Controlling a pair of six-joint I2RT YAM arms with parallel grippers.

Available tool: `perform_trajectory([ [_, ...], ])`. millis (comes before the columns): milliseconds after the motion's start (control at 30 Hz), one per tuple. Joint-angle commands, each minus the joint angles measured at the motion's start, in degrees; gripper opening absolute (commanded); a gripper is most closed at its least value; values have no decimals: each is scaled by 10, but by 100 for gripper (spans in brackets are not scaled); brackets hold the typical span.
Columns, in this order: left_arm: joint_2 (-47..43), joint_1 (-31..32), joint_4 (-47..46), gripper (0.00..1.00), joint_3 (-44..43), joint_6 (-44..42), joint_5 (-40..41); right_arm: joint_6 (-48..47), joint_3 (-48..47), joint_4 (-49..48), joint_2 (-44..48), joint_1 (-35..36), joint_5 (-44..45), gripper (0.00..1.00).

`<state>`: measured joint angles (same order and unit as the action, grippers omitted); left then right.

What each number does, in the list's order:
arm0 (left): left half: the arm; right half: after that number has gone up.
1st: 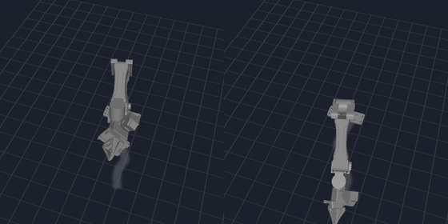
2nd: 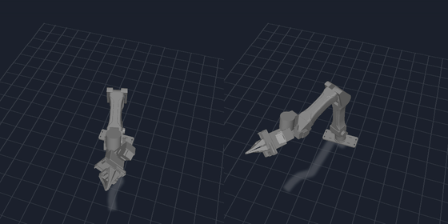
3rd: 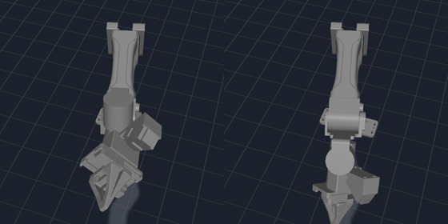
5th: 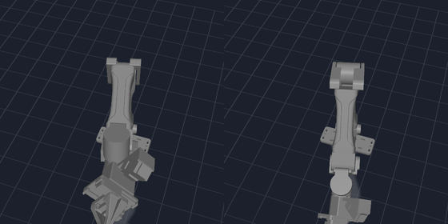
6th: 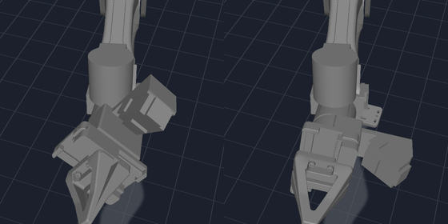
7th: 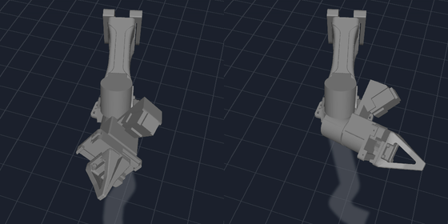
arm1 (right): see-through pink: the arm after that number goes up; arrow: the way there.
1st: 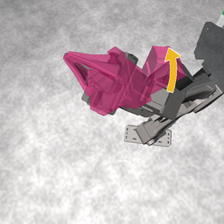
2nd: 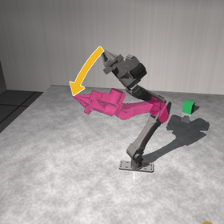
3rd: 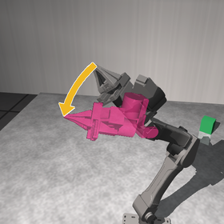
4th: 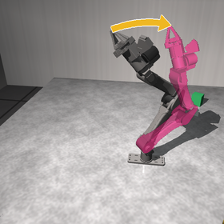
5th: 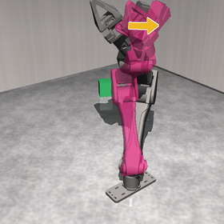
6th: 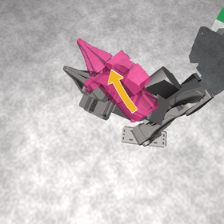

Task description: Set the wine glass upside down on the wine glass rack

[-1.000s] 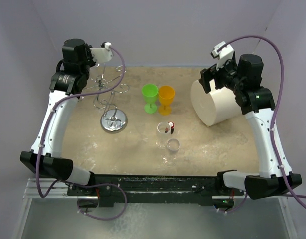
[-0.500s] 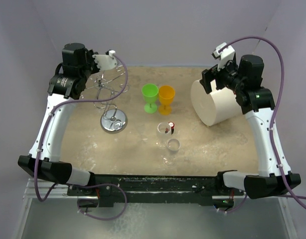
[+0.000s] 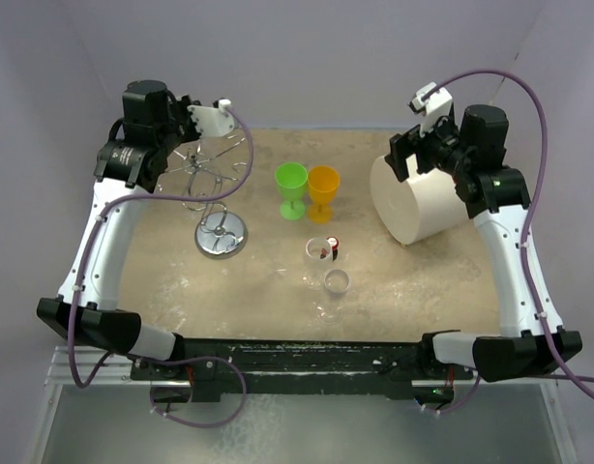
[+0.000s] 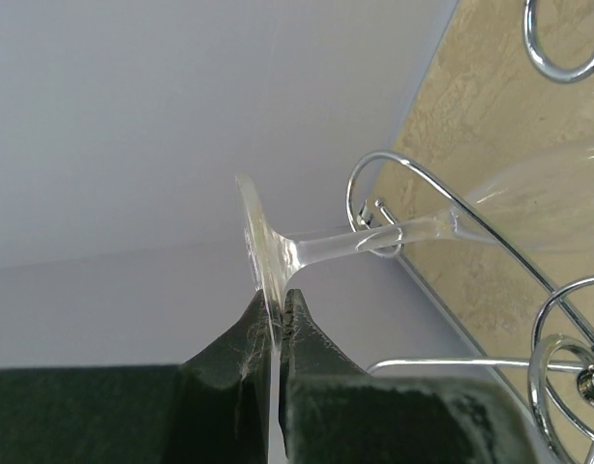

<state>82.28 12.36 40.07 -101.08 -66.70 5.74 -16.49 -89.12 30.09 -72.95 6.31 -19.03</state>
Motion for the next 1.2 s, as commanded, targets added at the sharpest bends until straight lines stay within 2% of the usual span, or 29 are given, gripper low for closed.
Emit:
perform_trajectory([
  [0, 9, 5, -41, 0, -32, 4, -29, 8, -7, -20, -2, -4, -12, 97],
  [400, 45, 6, -116, 0, -28, 2, 2, 6, -14, -17, -14, -4, -18, 97],
  [667, 56, 6, -93, 0, -34, 7, 49, 5, -9, -21, -17, -4, -20, 97],
  [1167, 33, -5, -44, 0, -16, 34, 46, 6, 3, -28, -11, -4, -22, 97],
])
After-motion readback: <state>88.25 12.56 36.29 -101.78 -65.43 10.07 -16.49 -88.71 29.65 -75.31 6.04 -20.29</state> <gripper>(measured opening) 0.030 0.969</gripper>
